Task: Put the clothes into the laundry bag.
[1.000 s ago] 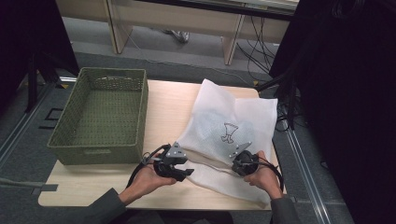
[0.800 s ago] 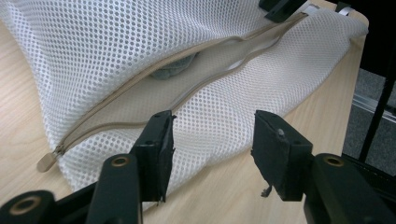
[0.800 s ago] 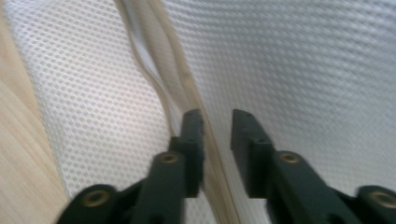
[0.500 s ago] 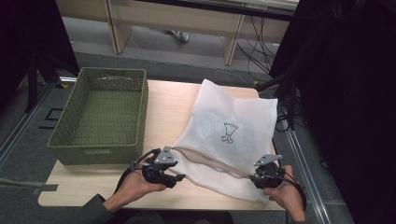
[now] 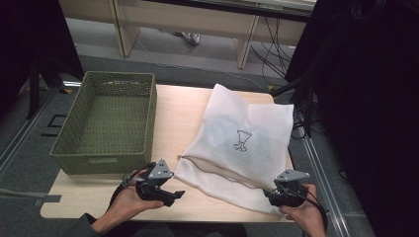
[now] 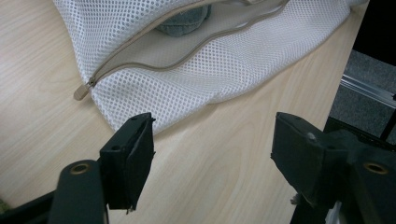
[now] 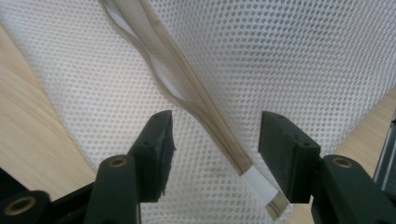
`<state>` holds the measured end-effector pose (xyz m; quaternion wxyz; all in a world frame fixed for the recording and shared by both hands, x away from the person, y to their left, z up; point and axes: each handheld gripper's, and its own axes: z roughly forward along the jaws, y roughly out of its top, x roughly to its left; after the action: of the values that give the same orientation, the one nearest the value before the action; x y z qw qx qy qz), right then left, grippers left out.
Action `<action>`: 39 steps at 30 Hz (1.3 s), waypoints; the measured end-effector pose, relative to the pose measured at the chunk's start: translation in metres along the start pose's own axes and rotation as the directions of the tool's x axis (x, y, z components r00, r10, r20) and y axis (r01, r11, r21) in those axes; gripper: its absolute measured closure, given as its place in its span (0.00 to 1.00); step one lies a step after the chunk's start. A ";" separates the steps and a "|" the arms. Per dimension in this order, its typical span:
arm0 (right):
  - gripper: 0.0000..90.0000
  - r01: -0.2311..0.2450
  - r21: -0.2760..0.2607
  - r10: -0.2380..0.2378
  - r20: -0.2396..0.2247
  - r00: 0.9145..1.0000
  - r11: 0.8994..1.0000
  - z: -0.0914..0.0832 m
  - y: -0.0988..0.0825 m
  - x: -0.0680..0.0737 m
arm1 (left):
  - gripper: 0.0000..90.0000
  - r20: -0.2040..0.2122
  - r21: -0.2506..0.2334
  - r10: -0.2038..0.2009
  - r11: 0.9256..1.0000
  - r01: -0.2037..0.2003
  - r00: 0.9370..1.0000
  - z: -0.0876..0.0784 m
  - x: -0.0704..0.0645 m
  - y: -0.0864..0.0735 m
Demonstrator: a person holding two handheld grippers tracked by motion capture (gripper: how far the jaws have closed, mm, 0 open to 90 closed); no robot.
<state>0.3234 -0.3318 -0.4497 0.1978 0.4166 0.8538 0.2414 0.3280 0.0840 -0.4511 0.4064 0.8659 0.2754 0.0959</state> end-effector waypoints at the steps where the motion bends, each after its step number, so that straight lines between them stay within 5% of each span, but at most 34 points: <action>1: 0.49 -0.009 -0.007 0.009 -0.001 1.000 1.000 -0.001 0.000 0.001 | 0.31 0.004 -0.011 0.000 1.000 0.000 1.000 -0.002 0.000 -0.001; 10: 0.41 -0.110 -0.072 0.104 -0.079 0.991 0.991 -0.006 -0.002 0.016 | 0.21 -0.001 -0.081 -0.023 0.996 0.023 1.000 -0.019 0.006 -0.020; 11: 0.40 -0.098 -0.086 0.092 -0.072 0.993 0.991 -0.006 -0.003 0.017 | 0.20 -0.015 -0.074 0.004 0.997 -0.005 1.000 -0.021 0.010 -0.022; 14: 0.38 -0.086 -0.117 0.076 -0.087 0.993 0.989 -0.008 -0.002 0.019 | 0.18 -0.016 -0.097 -0.019 0.995 0.017 1.000 -0.026 0.014 -0.028; 16: 0.38 -0.111 -0.134 0.097 -0.106 0.990 0.985 -0.009 -0.002 0.023 | 0.18 -0.027 -0.086 0.015 0.996 -0.017 1.000 -0.031 0.017 -0.032; 21: 0.37 -0.147 -0.157 0.122 -0.159 0.980 0.977 -0.011 -0.002 0.034 | 0.18 -0.028 -0.114 0.013 0.993 -0.017 1.000 -0.043 0.019 -0.040; 25: 0.36 -0.130 -0.165 0.105 -0.152 0.983 0.978 -0.011 -0.001 0.040 | 0.18 -0.024 -0.113 0.038 0.993 -0.041 0.999 -0.051 0.020 -0.046; 27: 0.36 -0.117 -0.152 0.094 -0.155 0.984 0.981 -0.012 -0.001 0.043 | 0.18 -0.035 -0.124 -0.004 0.992 0.000 0.999 -0.055 0.019 -0.051; 30: 0.35 -0.117 -0.164 0.087 -0.180 0.980 0.980 -0.010 -0.001 0.044 | 0.18 -0.044 -0.132 0.026 0.991 -0.031 0.999 -0.058 0.021 -0.052; 34: 0.35 -0.125 -0.159 0.100 -0.156 0.983 0.979 -0.012 -0.002 0.048 | 0.18 -0.050 -0.155 -0.014 0.988 0.006 0.999 -0.064 0.019 -0.056; 39: 0.34 -0.111 -0.159 0.085 -0.162 0.983 0.981 -0.012 -0.004 0.052 | 0.18 -0.072 -0.142 -0.012 0.990 0.002 0.997 -0.071 0.018 -0.061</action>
<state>0.2849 -0.2951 -0.4496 0.1534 0.4204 0.8216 0.3531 0.2911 0.1719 -0.4524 0.4568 0.8299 0.2856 0.1452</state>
